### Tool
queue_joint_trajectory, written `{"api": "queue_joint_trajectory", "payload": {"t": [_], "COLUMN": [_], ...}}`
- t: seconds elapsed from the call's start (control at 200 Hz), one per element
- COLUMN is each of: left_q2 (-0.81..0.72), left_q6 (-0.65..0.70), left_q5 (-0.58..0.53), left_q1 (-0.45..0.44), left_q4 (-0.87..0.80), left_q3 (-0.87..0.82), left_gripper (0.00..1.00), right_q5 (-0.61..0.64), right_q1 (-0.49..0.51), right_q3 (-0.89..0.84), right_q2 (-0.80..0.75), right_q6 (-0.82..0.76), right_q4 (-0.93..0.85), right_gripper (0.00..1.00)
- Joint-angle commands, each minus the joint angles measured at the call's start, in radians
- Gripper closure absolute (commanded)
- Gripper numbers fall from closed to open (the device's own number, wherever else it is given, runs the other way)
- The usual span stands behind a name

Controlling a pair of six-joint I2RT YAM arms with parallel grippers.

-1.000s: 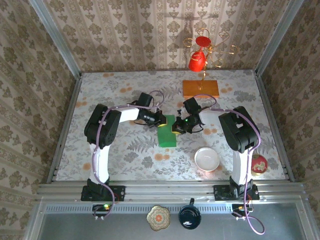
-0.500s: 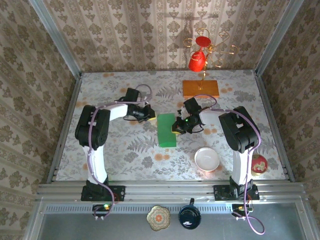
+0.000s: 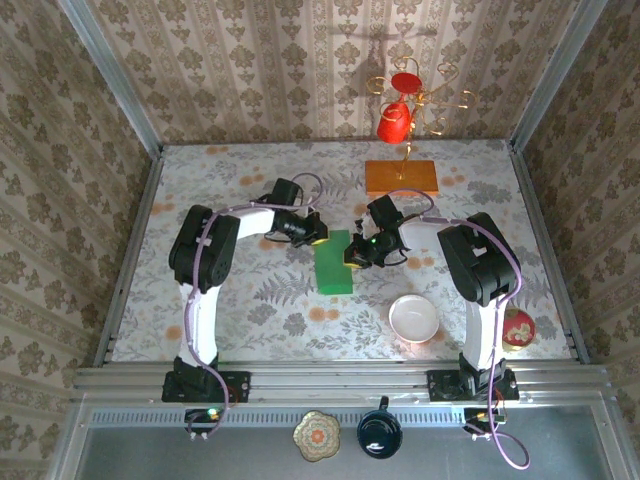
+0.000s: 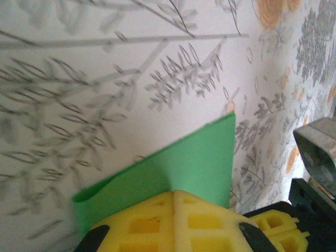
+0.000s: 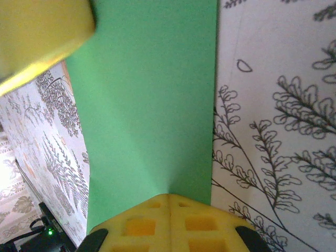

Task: Fold a paper plane with a square sheet of paper (pick it up from the middle)
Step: First fold the square sheet of paper in half at the center of the table.

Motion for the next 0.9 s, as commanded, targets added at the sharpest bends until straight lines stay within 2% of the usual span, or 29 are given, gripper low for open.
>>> {"api": "queue_joint_trajectory", "payload": {"t": [0.0, 0.165, 0.27, 0.375, 0.465, 0.635, 0.745, 0.895], "left_q2": [0.046, 0.023, -0.049, -0.155, -0.238, -0.294, -0.289, -0.262], "left_q6": [0.009, 0.017, 0.031, 0.014, -0.024, -0.109, -0.094, -0.064], "left_q5": [-0.118, -0.131, -0.117, -0.092, -0.080, -0.044, -0.044, -0.044], "left_q1": [0.084, 0.157, 0.149, 0.096, 0.018, -0.125, -0.172, -0.184], "left_q4": [-0.044, -0.066, -0.098, -0.096, -0.054, 0.014, -0.033, -0.101], "left_q3": [0.029, 0.059, 0.055, -0.013, -0.113, -0.268, -0.269, -0.266], "left_gripper": [0.92, 0.93, 0.93, 0.92, 0.92, 0.93, 0.93, 0.93], "right_q5": [0.281, 0.287, 0.286, 0.285, 0.282, 0.277, 0.279, 0.282], "right_q1": [-0.023, -0.025, -0.025, -0.025, -0.025, -0.025, -0.025, -0.025], "right_q3": [-0.101, -0.098, -0.092, -0.088, -0.089, -0.100, -0.102, -0.105], "right_q2": [0.125, 0.133, 0.130, 0.127, 0.128, 0.128, 0.130, 0.127], "right_q6": [0.005, 0.010, 0.010, 0.009, 0.008, 0.011, 0.008, 0.009], "right_q4": [-0.250, -0.247, -0.249, -0.253, -0.252, -0.245, -0.246, -0.246], "right_gripper": [0.95, 0.96, 0.96, 0.96, 0.96, 0.96, 0.96, 0.96]}}
